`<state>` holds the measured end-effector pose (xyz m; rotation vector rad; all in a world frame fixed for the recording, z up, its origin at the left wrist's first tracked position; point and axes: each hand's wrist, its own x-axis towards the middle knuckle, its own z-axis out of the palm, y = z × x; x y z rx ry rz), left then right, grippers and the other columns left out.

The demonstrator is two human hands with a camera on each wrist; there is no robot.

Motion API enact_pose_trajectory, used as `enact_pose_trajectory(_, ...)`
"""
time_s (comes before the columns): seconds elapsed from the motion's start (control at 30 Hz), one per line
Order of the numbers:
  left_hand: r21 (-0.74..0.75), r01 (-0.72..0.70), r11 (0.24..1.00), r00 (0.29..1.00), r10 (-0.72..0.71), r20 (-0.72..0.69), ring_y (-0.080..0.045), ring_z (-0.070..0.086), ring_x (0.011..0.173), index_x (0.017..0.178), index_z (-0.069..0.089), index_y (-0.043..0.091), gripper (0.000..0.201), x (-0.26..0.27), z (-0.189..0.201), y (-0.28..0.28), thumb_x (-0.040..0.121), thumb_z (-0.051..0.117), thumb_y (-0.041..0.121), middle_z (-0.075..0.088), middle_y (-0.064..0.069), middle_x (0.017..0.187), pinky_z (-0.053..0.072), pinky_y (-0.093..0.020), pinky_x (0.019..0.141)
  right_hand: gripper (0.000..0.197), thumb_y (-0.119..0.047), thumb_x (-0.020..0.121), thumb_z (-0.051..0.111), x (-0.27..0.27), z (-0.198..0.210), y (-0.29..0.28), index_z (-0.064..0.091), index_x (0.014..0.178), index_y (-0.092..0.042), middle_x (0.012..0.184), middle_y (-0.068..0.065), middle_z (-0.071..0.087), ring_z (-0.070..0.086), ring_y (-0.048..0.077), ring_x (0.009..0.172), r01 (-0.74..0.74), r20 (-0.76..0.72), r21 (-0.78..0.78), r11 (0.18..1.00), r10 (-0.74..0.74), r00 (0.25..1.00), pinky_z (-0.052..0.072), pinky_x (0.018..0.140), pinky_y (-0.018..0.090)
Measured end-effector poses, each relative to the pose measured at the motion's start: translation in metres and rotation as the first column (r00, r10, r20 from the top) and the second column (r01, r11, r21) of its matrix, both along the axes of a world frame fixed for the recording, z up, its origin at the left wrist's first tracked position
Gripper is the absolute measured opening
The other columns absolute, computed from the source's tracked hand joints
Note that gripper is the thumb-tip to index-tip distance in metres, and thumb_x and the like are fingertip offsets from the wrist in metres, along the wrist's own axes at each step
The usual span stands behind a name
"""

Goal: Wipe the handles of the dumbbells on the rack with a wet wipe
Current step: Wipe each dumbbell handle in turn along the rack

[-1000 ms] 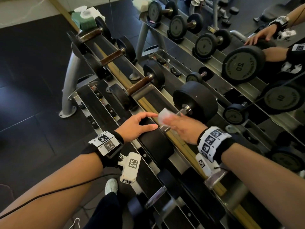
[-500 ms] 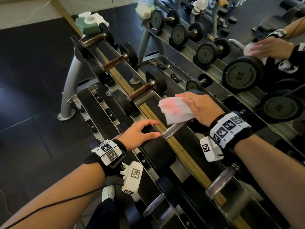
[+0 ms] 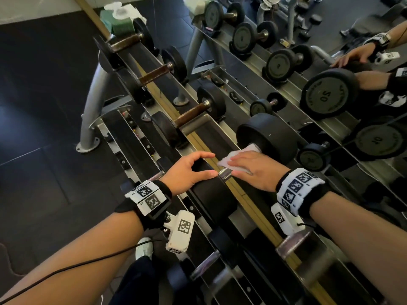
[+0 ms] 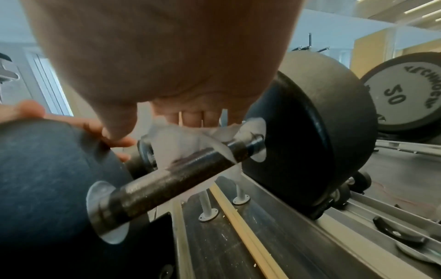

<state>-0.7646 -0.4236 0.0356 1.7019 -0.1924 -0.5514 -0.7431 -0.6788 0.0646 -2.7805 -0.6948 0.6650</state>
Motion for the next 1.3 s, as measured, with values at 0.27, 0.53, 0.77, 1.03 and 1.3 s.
enact_pose_trajectory(0.27,-0.007,0.021,1.0,1.0,-0.021,-0.021,-0.001,0.066,0.091,0.132,0.056,0.03,0.051,0.0,0.001,0.001,0.085,0.074,0.029,0.067,0.003,0.109,0.053,-0.012,0.074,0.066,-0.062,0.089,0.045,0.006,-0.026,0.005,0.027,0.144,-0.03,0.153,-0.001,0.026,0.011,0.022,0.147,-0.117,0.038,-0.298,0.947,0.134,0.99,-0.001,0.122,0.044)
enact_pose_trajectory(0.53,0.048,0.052,0.997,0.999,-0.053,0.011,0.004,0.059,0.102,0.13,0.055,0.039,0.049,-0.001,0.002,0.003,0.085,0.072,0.036,0.059,0.013,0.12,0.049,-0.013,0.083,0.078,-0.035,0.07,0.066,-0.004,-0.036,0.017,0.028,0.138,-0.029,0.139,-0.005,0.032,0.024,0.019,0.133,-0.202,0.007,-0.238,0.95,0.21,0.978,-0.001,0.12,0.044)
enact_pose_trajectory(0.77,0.072,0.058,0.996,0.997,-0.062,0.053,0.007,0.052,0.116,0.131,0.058,0.032,0.048,0.002,0.0,0.003,0.085,0.072,0.033,0.056,0.013,0.132,0.042,-0.009,0.092,0.067,-0.039,0.081,0.055,0.018,-0.027,0.0,0.026,0.14,-0.033,0.142,-0.008,0.029,0.015,0.016,0.141,-0.092,-0.047,-0.226,0.97,0.084,0.995,-0.009,0.12,0.041)
enact_pose_trajectory(1.03,0.083,0.08,0.993,0.992,-0.088,0.09,0.011,0.046,0.122,0.129,0.058,0.032,0.055,0.003,-0.001,0.003,0.077,0.069,0.046,0.053,0.019,0.135,0.033,-0.008,0.099,0.038,-0.049,0.099,0.026,-0.004,-0.034,0.008,0.046,0.127,-0.036,0.132,-0.015,0.044,0.031,0.009,0.136,-0.042,0.029,0.033,0.999,0.041,0.999,0.01,0.121,0.04)
enact_pose_trajectory(1.3,0.094,0.101,0.99,0.99,-0.109,0.083,0.019,0.043,0.119,0.128,0.058,0.037,0.048,0.005,-0.006,0.004,0.081,0.07,0.042,0.05,0.023,0.135,0.036,0.003,0.087,0.059,-0.055,0.092,0.005,-0.002,-0.04,0.015,0.046,0.125,-0.028,0.132,-0.002,0.046,0.031,0.019,0.134,-0.026,0.115,-0.164,0.986,0.046,0.992,0.003,0.121,0.042)
